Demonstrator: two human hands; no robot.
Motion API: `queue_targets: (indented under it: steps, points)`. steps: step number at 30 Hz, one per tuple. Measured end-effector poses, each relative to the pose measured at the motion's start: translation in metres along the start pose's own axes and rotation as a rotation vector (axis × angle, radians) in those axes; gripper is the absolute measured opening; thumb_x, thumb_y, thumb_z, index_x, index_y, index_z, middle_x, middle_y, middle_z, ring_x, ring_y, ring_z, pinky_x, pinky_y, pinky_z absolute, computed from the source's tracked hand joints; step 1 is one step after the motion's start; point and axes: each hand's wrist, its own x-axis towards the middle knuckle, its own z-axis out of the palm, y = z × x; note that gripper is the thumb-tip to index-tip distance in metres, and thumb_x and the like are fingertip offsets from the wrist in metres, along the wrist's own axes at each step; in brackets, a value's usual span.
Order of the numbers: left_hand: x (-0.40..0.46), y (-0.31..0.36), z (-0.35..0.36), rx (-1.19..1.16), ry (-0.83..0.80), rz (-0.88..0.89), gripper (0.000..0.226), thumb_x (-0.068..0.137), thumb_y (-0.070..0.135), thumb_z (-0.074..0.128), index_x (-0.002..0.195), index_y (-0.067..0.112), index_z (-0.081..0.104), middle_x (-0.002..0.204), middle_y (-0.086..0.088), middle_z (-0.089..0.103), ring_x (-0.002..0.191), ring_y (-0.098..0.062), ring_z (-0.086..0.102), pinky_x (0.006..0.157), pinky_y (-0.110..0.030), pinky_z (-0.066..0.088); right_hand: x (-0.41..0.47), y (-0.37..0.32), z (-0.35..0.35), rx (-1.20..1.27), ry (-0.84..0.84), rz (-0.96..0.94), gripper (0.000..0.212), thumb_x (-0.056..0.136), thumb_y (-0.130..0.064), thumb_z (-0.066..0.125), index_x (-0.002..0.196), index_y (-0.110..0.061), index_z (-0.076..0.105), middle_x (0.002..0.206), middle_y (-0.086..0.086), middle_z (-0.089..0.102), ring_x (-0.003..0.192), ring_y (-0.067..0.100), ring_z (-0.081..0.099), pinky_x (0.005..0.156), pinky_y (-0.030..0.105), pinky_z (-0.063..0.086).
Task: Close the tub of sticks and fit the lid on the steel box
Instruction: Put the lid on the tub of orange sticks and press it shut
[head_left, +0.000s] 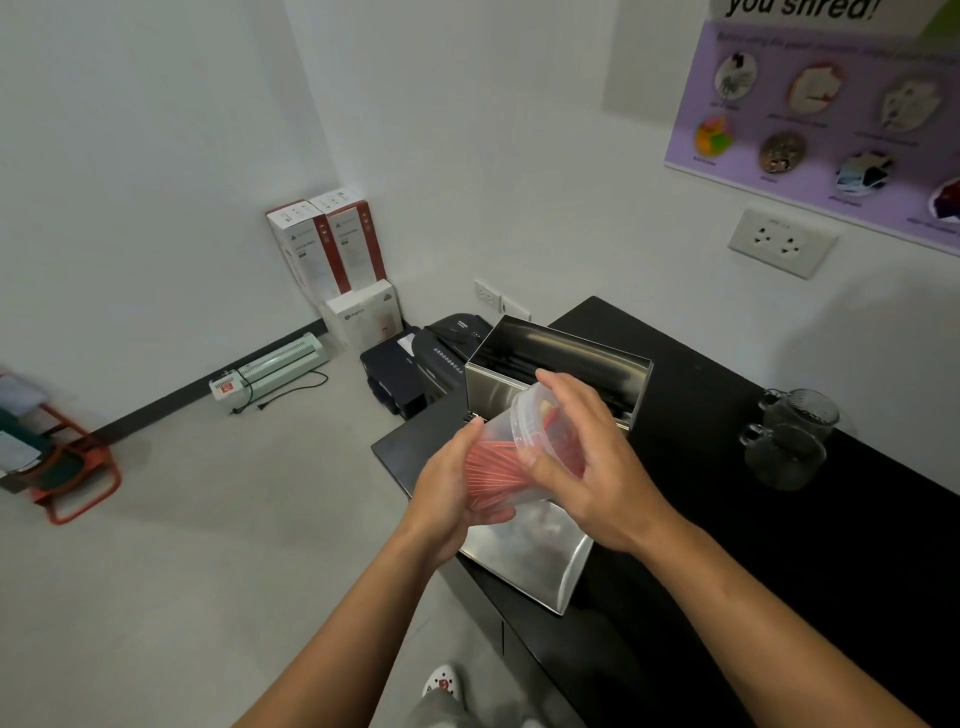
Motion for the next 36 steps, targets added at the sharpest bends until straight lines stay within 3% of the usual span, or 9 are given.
queue_targets:
  steps: [5, 8, 12, 21, 26, 31, 36]
  points:
    - [-0.001, 0.014, -0.009, 0.034, -0.1, -0.022, 0.059, 0.082, 0.072, 0.062, 0.107, 0.022, 0.082, 0.096, -0.009, 0.081, 0.083, -0.022, 0.08, 0.065, -0.035, 0.061, 0.001, -0.005, -0.007, -0.132, -0.005, -0.247, 0.08, 0.087, -0.05, 0.066, 0.158, -0.032, 0.033, 0.163, -0.007, 0.031, 0.152, 0.02, 0.031, 0.115, 0.031, 0.035]
    - [-0.004, 0.019, -0.008, 0.05, -0.111, 0.017, 0.057, 0.086, 0.071, 0.059, 0.111, 0.025, 0.082, 0.1, -0.01, 0.082, 0.084, -0.024, 0.08, 0.066, -0.035, 0.061, 0.001, -0.003, -0.004, -0.171, 0.064, -0.36, 0.082, 0.085, -0.049, 0.066, 0.156, -0.02, 0.037, 0.163, 0.004, 0.034, 0.15, 0.025, 0.034, 0.117, 0.036, 0.035]
    - [-0.008, 0.017, 0.0, 0.091, -0.061, 0.138, 0.058, 0.086, 0.073, 0.056, 0.117, 0.028, 0.077, 0.11, -0.014, 0.08, 0.092, -0.03, 0.081, 0.067, -0.039, 0.063, -0.002, 0.002, 0.003, -0.083, 0.169, -0.306, 0.078, 0.086, -0.046, 0.063, 0.153, -0.012, 0.041, 0.158, 0.011, 0.041, 0.147, 0.028, 0.04, 0.116, 0.042, 0.04]
    - [-0.009, 0.004, 0.015, 0.103, 0.088, 0.273, 0.054, 0.097, 0.062, 0.047, 0.124, 0.02, 0.069, 0.104, -0.011, 0.08, 0.085, -0.031, 0.082, 0.06, -0.045, 0.066, -0.003, -0.004, 0.006, 0.063, 0.228, -0.11, 0.07, 0.089, -0.046, 0.06, 0.151, -0.017, 0.047, 0.152, 0.003, 0.048, 0.143, 0.019, 0.047, 0.113, 0.043, 0.045]
    - [-0.008, 0.003, 0.016, 0.112, 0.107, 0.221, 0.054, 0.095, 0.065, 0.048, 0.116, 0.021, 0.072, 0.096, -0.011, 0.08, 0.079, -0.029, 0.082, 0.055, -0.038, 0.061, -0.004, -0.003, 0.008, 0.076, 0.214, -0.045, 0.07, 0.09, -0.05, 0.061, 0.152, -0.019, 0.047, 0.15, -0.002, 0.049, 0.141, 0.015, 0.047, 0.111, 0.037, 0.046]
    - [-0.004, 0.01, 0.011, 0.137, 0.037, 0.092, 0.068, 0.079, 0.073, 0.052, 0.114, 0.02, 0.076, 0.104, -0.021, 0.077, 0.076, -0.023, 0.08, 0.055, -0.035, 0.058, -0.005, 0.001, 0.007, 0.03, 0.15, -0.063, 0.075, 0.089, -0.051, 0.061, 0.155, -0.021, 0.042, 0.151, 0.002, 0.044, 0.139, 0.019, 0.047, 0.107, 0.04, 0.05]
    - [-0.002, 0.017, 0.006, 0.088, -0.052, -0.041, 0.055, 0.086, 0.069, 0.053, 0.09, 0.022, 0.082, 0.076, -0.008, 0.072, 0.059, -0.016, 0.07, 0.049, -0.031, 0.053, -0.001, 0.003, 0.001, -0.068, 0.091, -0.246, 0.076, 0.085, -0.045, 0.063, 0.153, -0.018, 0.043, 0.15, 0.004, 0.042, 0.138, 0.025, 0.047, 0.103, 0.045, 0.052]
